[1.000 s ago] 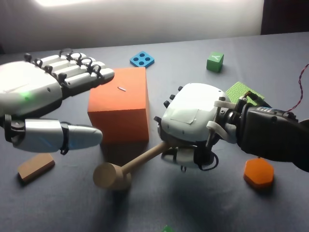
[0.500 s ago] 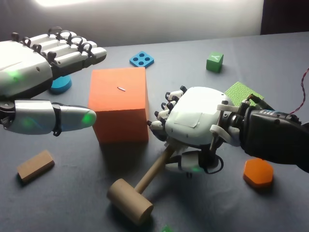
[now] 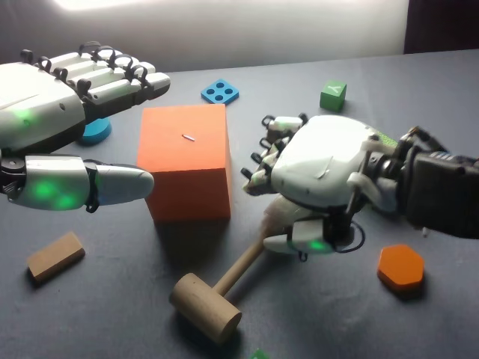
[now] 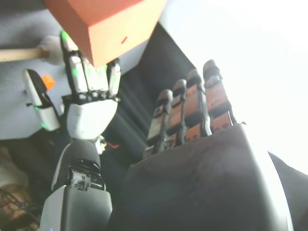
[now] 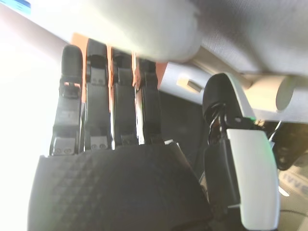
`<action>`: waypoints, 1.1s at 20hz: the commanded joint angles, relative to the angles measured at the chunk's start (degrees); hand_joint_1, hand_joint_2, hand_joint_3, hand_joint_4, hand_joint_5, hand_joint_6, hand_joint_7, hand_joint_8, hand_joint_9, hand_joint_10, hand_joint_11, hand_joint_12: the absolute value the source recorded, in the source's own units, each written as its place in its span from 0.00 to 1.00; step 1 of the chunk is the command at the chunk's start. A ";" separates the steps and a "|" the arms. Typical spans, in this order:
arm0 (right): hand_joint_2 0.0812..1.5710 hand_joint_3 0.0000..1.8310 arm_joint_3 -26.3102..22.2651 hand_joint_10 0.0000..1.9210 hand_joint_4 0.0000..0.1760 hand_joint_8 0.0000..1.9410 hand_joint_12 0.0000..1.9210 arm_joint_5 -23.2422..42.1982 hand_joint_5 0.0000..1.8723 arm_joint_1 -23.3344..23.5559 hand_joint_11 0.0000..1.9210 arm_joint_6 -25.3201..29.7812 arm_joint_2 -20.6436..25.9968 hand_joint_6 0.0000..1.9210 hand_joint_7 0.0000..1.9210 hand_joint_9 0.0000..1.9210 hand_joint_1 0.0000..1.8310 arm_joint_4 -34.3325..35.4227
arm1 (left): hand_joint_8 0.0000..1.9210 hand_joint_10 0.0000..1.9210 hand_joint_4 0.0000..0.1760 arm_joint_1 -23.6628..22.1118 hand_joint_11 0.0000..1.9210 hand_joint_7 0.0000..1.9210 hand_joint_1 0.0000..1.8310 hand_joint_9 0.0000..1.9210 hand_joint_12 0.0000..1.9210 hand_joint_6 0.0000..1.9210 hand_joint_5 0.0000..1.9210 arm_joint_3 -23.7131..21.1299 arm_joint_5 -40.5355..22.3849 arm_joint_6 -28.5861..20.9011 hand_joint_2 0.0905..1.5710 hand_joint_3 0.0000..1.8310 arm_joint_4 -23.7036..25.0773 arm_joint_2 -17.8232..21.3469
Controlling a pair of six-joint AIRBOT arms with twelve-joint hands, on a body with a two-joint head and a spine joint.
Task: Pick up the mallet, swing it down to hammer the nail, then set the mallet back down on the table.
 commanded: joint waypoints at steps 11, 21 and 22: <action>0.80 0.00 -12.13 0.01 0.00 0.00 0.45 -6.98 0.21 9.85 0.00 6.86 19.64 0.00 0.20 0.17 0.12 6.20 | 0.00 0.00 0.00 -0.53 0.01 0.02 0.00 0.02 0.03 0.00 0.01 -1.65 -6.47 0.33 0.76 0.00 -1.10 1.26; 0.77 0.00 -14.44 0.98 0.00 0.96 1.00 -2.92 0.23 4.65 0.22 7.08 23.87 0.70 0.17 0.20 0.26 6.55 | 0.98 0.97 0.00 -1.89 0.20 0.14 0.21 0.19 0.96 0.99 0.13 -2.80 -5.56 0.54 0.77 0.00 -0.54 1.30; 0.75 0.00 -14.44 1.00 0.00 0.99 1.00 -2.76 0.18 4.30 0.28 7.06 23.75 0.88 0.17 0.24 0.29 6.55 | 1.00 0.99 0.00 -2.02 0.22 0.13 0.24 0.17 0.99 1.00 0.14 -2.97 -5.23 0.88 0.76 0.00 -0.54 1.26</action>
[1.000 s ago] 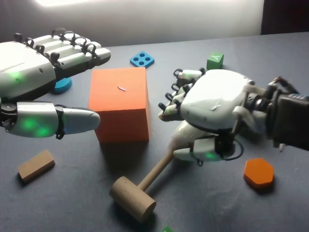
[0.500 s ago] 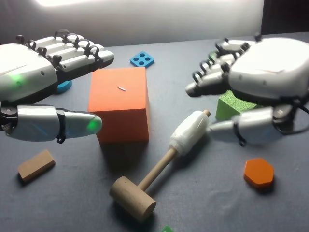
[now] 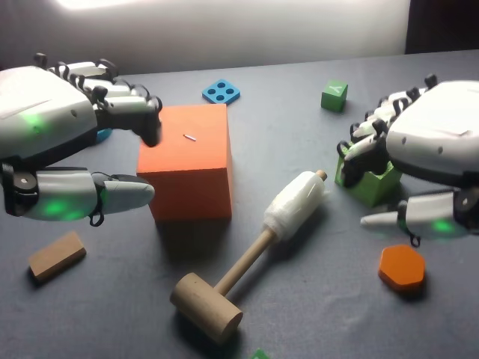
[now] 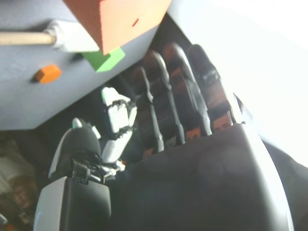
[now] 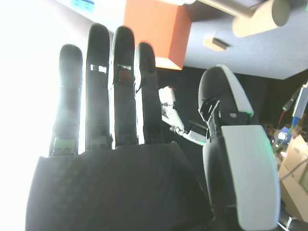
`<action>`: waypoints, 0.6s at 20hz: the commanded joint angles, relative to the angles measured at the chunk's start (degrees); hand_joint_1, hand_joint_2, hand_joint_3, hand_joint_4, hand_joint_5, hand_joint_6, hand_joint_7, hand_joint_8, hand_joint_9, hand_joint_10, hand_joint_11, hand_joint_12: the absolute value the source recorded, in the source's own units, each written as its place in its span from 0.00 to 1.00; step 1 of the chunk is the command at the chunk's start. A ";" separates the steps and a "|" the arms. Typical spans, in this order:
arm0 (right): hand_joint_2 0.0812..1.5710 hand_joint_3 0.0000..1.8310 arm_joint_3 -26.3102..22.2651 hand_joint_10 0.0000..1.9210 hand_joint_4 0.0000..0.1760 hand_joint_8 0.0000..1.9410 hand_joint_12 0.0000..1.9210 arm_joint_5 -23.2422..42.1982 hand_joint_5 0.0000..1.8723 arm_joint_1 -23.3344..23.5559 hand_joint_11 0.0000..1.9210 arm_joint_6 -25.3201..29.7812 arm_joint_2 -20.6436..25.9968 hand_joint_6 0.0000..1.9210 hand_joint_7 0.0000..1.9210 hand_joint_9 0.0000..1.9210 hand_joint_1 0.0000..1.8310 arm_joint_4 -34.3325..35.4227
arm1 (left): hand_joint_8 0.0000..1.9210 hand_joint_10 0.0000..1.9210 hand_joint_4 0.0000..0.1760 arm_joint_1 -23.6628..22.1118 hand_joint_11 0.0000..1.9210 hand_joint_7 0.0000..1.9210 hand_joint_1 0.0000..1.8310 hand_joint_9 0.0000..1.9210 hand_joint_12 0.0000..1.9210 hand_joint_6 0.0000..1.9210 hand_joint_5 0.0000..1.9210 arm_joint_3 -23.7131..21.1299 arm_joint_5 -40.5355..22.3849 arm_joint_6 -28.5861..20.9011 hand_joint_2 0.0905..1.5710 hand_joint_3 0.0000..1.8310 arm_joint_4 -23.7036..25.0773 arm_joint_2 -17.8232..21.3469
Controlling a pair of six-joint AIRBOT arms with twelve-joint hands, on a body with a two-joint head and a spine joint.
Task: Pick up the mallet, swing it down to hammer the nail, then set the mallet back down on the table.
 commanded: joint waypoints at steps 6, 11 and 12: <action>0.76 0.00 -0.17 1.00 0.00 1.00 1.00 4.67 0.56 -0.07 0.59 0.11 -0.01 1.00 0.56 0.56 0.22 -0.29 | 0.90 1.00 0.00 -1.26 0.44 0.55 0.06 0.48 1.00 0.79 0.50 -0.71 -4.46 0.56 0.83 0.00 -0.92 0.19; 0.76 0.01 -0.40 1.00 0.07 1.00 1.00 4.79 0.84 -0.01 0.91 0.10 -0.11 1.00 0.87 0.89 0.20 -0.29 | 0.98 1.00 0.99 -3.98 0.74 0.75 0.14 0.78 1.00 0.78 0.67 -0.50 -3.49 1.54 0.81 0.00 -0.92 -1.00; 0.78 0.01 -0.42 1.00 0.30 1.00 1.00 4.79 0.85 -0.01 0.92 0.08 -0.11 1.00 0.87 0.89 0.20 -0.29 | 1.00 1.00 1.00 -4.33 0.76 0.75 0.14 0.79 1.00 0.87 0.67 -0.60 -3.35 1.68 0.81 0.00 -0.92 -1.21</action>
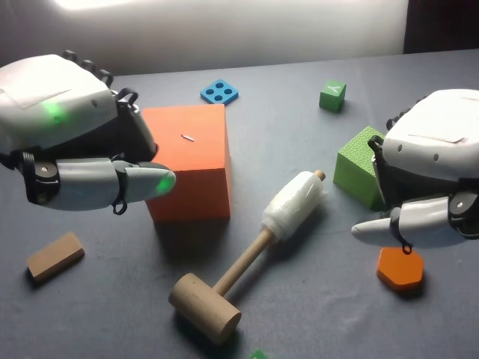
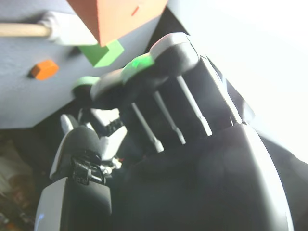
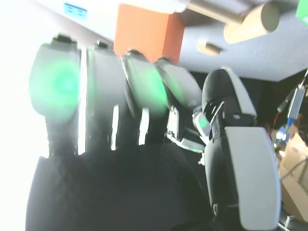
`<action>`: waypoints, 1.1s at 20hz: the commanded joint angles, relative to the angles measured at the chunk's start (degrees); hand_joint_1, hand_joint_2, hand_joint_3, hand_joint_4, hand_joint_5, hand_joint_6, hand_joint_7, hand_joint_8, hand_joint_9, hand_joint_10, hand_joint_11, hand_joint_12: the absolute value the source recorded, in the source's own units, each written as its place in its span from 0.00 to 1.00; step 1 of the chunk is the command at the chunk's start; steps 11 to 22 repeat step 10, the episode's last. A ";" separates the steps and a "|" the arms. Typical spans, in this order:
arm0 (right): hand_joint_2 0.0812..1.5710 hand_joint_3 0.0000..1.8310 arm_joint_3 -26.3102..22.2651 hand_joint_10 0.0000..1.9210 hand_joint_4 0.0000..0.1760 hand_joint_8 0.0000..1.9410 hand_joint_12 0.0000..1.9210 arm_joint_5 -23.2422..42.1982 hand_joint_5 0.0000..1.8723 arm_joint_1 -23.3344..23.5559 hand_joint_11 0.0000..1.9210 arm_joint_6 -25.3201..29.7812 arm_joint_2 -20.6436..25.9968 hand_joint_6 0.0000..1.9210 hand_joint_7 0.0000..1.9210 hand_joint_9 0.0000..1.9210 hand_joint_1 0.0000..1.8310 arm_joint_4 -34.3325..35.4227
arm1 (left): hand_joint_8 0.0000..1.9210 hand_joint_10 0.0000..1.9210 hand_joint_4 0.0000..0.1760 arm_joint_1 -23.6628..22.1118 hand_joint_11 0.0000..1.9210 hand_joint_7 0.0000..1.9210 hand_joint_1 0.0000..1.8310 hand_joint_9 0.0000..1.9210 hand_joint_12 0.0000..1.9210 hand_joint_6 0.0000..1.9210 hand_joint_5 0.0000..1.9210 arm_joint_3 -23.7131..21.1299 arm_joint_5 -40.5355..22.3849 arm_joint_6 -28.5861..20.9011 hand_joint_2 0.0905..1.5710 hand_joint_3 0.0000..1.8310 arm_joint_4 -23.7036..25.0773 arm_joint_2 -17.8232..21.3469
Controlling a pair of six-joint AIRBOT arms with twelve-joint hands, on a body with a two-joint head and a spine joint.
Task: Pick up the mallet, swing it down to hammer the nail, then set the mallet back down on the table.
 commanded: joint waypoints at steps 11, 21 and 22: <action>0.93 0.01 -0.25 1.00 1.00 1.00 1.00 4.92 0.82 0.21 0.93 -0.64 0.37 1.00 0.88 0.91 0.48 -0.36 | 1.00 1.00 1.00 0.56 0.74 0.74 0.49 0.76 1.00 1.00 0.72 0.02 -6.38 -0.74 0.94 0.01 -1.14 -0.33; 0.93 0.01 -0.25 1.00 1.00 1.00 1.00 4.92 0.82 0.21 0.93 -0.64 0.37 1.00 0.88 0.91 0.48 -0.36 | 1.00 1.00 1.00 0.56 0.74 0.74 0.49 0.76 1.00 1.00 0.72 0.02 -6.38 -0.74 0.94 0.01 -1.14 -0.33; 0.93 0.01 -0.25 1.00 1.00 1.00 1.00 4.92 0.82 0.21 0.93 -0.64 0.37 1.00 0.88 0.91 0.48 -0.36 | 1.00 1.00 1.00 0.56 0.74 0.74 0.49 0.76 1.00 1.00 0.72 0.02 -6.38 -0.74 0.94 0.01 -1.14 -0.33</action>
